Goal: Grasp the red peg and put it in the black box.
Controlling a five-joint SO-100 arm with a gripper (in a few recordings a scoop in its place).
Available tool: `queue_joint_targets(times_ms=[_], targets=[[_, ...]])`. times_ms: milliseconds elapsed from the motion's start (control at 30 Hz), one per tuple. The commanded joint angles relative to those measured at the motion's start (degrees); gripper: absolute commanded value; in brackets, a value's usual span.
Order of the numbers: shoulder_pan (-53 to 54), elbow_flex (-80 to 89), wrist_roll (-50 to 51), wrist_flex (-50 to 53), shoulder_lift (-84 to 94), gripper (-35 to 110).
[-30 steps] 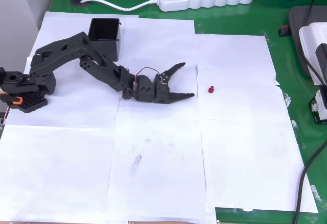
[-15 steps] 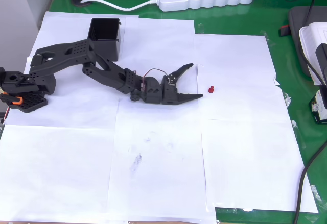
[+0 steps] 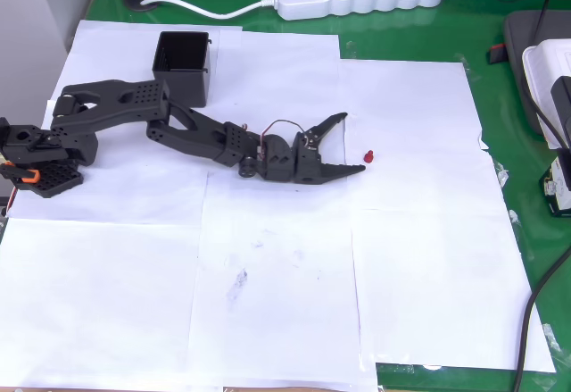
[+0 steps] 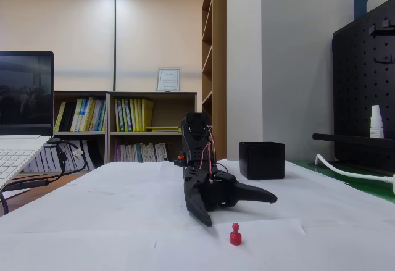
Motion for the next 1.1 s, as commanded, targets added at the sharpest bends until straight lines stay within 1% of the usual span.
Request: queue_joint_targets(times_ms=[0,67,100,200,267,500,567,900,1067], targets=[[0.97,7.38,0.18,4.83,3.60,49],[0.97,10.99,0.35,10.99,3.87,49],[0.79,11.78,0.35,12.39,3.87,49],[0.26,14.06,0.26,12.30,5.62,49],[-0.18,17.49,0.18,15.38,6.86,49],[-1.05,26.28,0.09,19.60,11.51,49],[-1.14,30.67,0.26,22.41,13.62,49],[-2.64,36.74,0.35,22.94,17.58,49],[-2.72,30.50,0.97,23.82,14.33,49]])
